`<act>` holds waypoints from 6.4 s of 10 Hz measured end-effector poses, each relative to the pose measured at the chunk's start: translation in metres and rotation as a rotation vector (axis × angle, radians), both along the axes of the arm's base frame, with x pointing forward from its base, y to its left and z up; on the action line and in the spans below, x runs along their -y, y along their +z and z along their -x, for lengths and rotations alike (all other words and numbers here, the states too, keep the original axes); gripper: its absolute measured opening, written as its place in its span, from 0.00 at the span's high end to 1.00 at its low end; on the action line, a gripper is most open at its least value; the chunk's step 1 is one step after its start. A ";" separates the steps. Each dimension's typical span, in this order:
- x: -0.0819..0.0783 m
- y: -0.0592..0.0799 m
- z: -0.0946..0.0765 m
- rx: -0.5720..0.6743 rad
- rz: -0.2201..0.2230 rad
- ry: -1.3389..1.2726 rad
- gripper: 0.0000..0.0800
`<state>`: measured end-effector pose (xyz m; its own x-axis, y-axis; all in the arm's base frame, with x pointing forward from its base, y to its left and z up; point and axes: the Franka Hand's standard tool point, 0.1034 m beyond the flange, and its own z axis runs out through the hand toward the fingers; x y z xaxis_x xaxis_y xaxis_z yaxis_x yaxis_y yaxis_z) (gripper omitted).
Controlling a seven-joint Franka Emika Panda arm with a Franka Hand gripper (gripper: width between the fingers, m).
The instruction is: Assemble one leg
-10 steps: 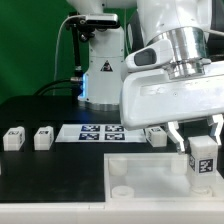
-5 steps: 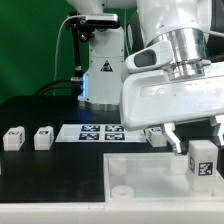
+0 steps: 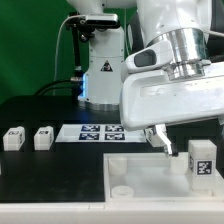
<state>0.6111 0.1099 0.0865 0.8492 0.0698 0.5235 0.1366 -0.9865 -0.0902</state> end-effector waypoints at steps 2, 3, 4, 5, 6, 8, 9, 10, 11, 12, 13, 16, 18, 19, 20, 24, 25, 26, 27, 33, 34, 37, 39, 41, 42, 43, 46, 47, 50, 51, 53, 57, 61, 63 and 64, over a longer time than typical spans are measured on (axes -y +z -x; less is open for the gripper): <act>0.000 0.000 0.000 0.000 0.000 0.000 0.19; 0.000 0.000 0.000 0.000 0.000 0.000 0.19; 0.000 0.000 0.000 0.000 0.000 0.000 0.19; 0.000 0.000 0.000 -0.002 0.000 0.000 0.19; -0.002 -0.002 0.002 -0.049 -0.002 0.002 0.19; -0.006 0.006 -0.004 -0.128 -0.017 -0.010 0.19; -0.006 0.006 -0.005 -0.245 -0.015 0.004 0.19; -0.002 0.010 -0.010 -0.327 -0.015 0.010 0.19; -0.002 0.009 -0.009 -0.436 -0.016 0.019 0.19; -0.002 0.008 -0.011 -0.505 -0.019 0.028 0.19; -0.001 0.006 -0.007 -0.615 -0.020 0.044 0.19; 0.002 -0.002 -0.021 -0.588 -0.025 0.038 0.19; 0.002 -0.003 -0.020 -0.595 -0.032 0.012 0.19; 0.002 -0.003 -0.020 -0.597 -0.036 -0.004 0.32; 0.002 -0.003 -0.020 -0.605 -0.048 -0.049 0.51; 0.005 -0.005 -0.020 -0.655 -0.136 -0.385 0.63; 0.007 -0.005 -0.020 -0.674 -0.184 -0.498 0.63; 0.009 -0.006 -0.021 -0.693 -0.242 -0.650 0.63; 0.011 -0.007 -0.022 -0.714 -0.315 -0.805 0.63; 0.009 -0.007 -0.018 -0.805 -0.521 -1.408 0.63; 0.009 -0.007 -0.018 -0.803 -0.513 -1.373 0.63; 0.007 -0.007 -0.018 -0.770 -0.442 -1.172 0.27; 0.004 -0.007 -0.018 -0.734 -0.365 -0.928 0.19; 0.006 -0.007 -0.018 -0.710 -0.318 -0.743 0.19; 0.006 -0.007 -0.018 -0.688 -0.276 -0.597 0.19; 0.006 -0.006 -0.019 -0.654 -0.201 -0.424 0.19; 0.003 -0.006 -0.020 -0.621 -0.144 -0.244 0.19; 0.003 -0.006 -0.020 -0.626 -0.152 -0.276 0.35; 0.004 -0.007 -0.019 -0.656 -0.205 -0.468 0.63; 0.004 -0.007 -0.019 -0.668 -0.224 -0.546 0.63; 0.006 -0.007 -0.019 -0.696 -0.286 -0.762 0.63; 0.011 -0.010 -0.018 -0.782 -0.532 -1.371 0.63; 0.008 -0.011 -0.017 -0.800 -0.561 -1.453 0.51; 0.001 -0.010 -0.012 -0.797 -0.473 -1.298 0.28; -0.002 -0.009 -0.012 -0.767 -0.395 -1.101 0.21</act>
Offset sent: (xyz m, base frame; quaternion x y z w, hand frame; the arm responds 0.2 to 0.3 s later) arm 0.0000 0.0000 0.0000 0.0000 0.0000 0.0000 1.0000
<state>0.6232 0.1116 0.0773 0.4514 -0.8530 -0.2619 -0.8911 -0.4463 -0.0824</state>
